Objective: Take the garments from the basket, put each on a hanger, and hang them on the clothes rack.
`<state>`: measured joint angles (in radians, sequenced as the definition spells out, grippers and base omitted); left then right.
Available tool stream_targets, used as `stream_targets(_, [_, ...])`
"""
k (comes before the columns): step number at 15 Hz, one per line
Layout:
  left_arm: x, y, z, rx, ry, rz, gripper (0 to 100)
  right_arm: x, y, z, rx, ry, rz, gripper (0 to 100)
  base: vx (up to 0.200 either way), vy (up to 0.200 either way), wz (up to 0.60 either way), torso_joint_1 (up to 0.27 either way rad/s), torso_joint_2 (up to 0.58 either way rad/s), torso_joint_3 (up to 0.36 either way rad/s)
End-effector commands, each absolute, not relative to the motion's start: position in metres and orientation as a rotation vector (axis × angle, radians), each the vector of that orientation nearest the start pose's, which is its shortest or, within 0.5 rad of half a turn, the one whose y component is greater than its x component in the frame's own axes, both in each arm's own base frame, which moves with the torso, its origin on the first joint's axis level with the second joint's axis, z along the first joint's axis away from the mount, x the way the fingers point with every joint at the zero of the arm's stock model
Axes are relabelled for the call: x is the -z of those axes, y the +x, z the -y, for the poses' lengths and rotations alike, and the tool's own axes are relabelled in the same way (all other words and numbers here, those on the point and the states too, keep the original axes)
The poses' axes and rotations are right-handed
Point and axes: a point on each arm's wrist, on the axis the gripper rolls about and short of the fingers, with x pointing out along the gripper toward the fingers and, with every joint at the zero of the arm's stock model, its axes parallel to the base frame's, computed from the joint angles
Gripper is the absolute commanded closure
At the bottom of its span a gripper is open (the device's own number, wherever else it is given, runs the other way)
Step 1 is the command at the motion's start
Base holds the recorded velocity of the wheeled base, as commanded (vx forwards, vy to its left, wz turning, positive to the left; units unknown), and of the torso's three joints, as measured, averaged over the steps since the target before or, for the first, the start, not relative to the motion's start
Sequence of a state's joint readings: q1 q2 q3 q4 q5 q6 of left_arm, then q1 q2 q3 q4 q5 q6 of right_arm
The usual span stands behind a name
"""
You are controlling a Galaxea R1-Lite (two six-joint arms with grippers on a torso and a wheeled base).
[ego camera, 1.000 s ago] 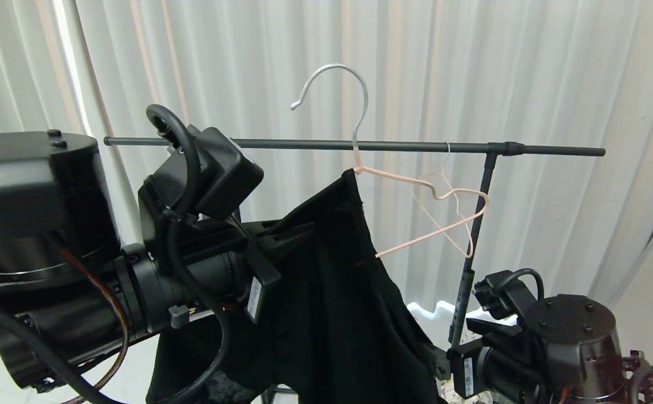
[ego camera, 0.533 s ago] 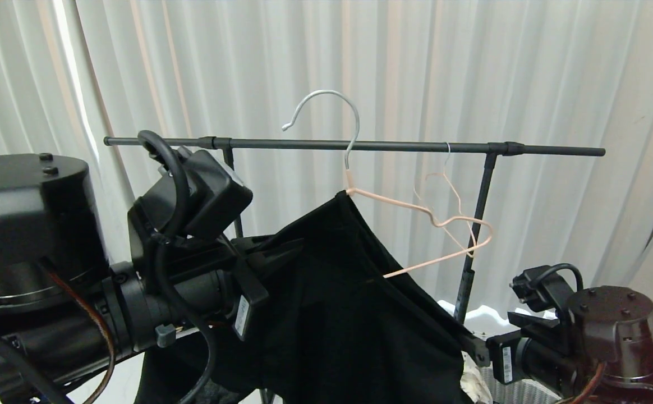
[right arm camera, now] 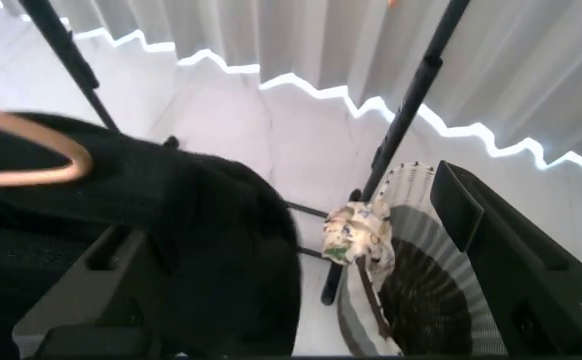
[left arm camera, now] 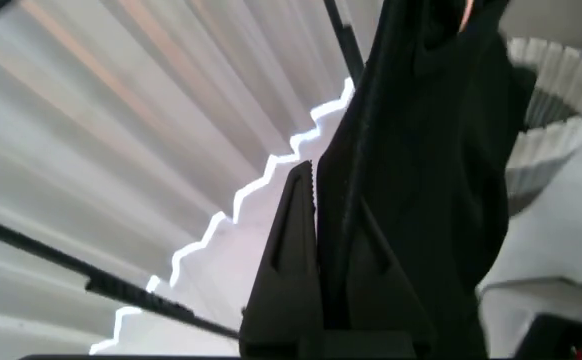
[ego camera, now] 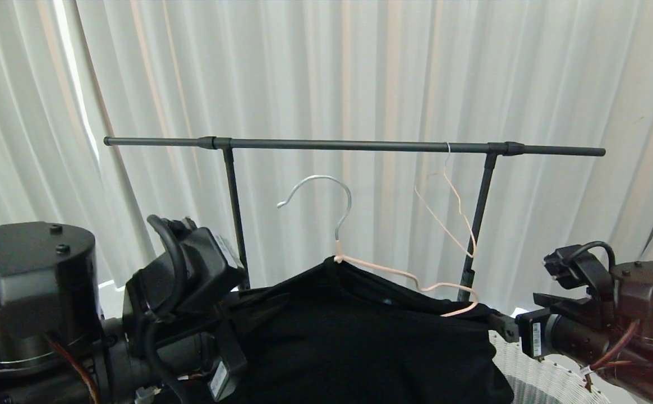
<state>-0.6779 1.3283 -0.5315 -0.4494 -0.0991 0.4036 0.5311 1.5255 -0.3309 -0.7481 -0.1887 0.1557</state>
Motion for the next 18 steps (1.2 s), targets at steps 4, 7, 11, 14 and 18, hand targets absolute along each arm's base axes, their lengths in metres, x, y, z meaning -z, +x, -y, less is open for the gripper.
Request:
stream_targets(4, [-0.147, 0.167, 0.136, 0.852, 0.539, -0.345, 100, -0.150, 0.192, -0.102, -0.322, 0.010, -0.389, 0, 0.000, 0.000, 0.00, 0.000, 0.00, 0.000])
stream_targets(7, [-0.152, 0.172, 0.141, 0.854, 0.515, -0.306, 100, -0.155, 0.196, -0.095, -0.327, -0.012, -0.410, 0, 0.000, 0.000, 0.00, 0.000, 0.00, 0.000])
stream_targets(11, [-0.171, 0.167, 0.139, 0.885, 0.460, -0.120, 100, -0.149, 0.203, -0.087, -0.303, -0.009, -0.438, 0, 0.000, 0.000, 0.00, 0.000, 0.00, 0.000])
stream_targets(14, [-0.174, 0.164, 0.137, 0.884, 0.448, -0.105, 100, -0.145, 0.204, -0.077, -0.295, -0.026, -0.453, 0, 0.000, 0.000, 0.00, 0.000, 0.00, 0.000])
stream_targets(18, [-0.185, 0.159, 0.143, 0.913, 0.428, -0.008, 100, -0.139, 0.208, -0.079, -0.307, -0.042, -0.478, 0, 0.000, 0.000, 0.00, 0.000, 0.00, 0.000])
